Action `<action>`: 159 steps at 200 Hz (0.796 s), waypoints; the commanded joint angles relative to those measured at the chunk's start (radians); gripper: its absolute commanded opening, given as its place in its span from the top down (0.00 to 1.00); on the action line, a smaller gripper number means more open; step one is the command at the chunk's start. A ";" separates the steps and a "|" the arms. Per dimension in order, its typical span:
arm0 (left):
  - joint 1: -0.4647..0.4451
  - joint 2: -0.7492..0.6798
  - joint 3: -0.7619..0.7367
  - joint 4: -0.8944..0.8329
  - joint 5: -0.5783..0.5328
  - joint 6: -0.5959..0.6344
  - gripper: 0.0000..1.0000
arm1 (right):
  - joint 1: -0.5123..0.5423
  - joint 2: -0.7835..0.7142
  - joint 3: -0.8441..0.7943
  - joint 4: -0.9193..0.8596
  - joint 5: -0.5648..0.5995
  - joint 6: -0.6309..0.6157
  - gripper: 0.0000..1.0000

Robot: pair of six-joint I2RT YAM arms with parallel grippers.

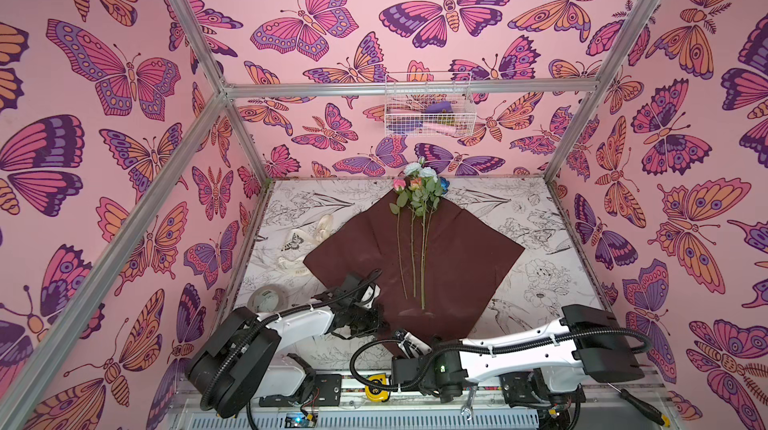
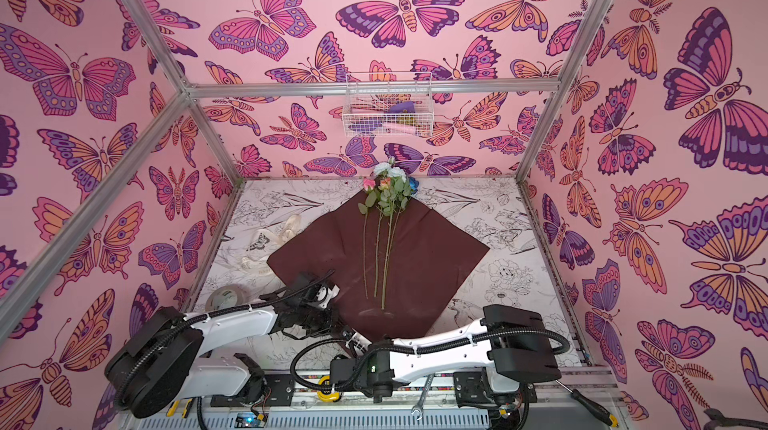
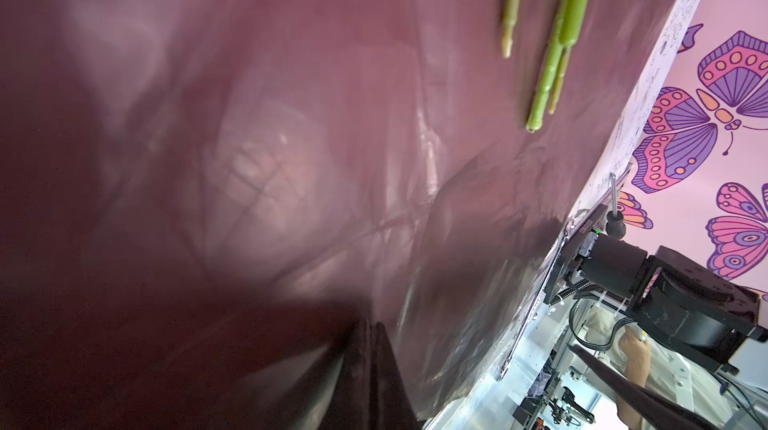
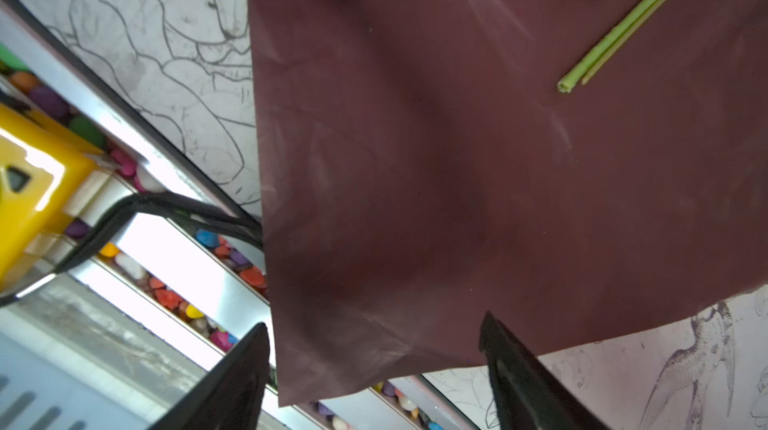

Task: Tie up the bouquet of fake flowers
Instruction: 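Move the right gripper to the paper corner nearest the robot, then grasp the near paper corner with the right gripper beside the left gripper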

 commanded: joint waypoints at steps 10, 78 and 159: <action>0.004 -0.035 -0.010 -0.004 0.018 0.007 1.00 | 0.026 0.018 -0.016 0.063 -0.024 -0.024 0.15; 0.004 -0.101 -0.023 0.008 0.020 -0.015 1.00 | 0.046 0.084 -0.006 0.043 0.019 -0.012 0.09; 0.004 -0.128 -0.027 0.008 0.012 -0.035 1.00 | 0.047 0.095 0.015 -0.128 0.224 0.147 0.28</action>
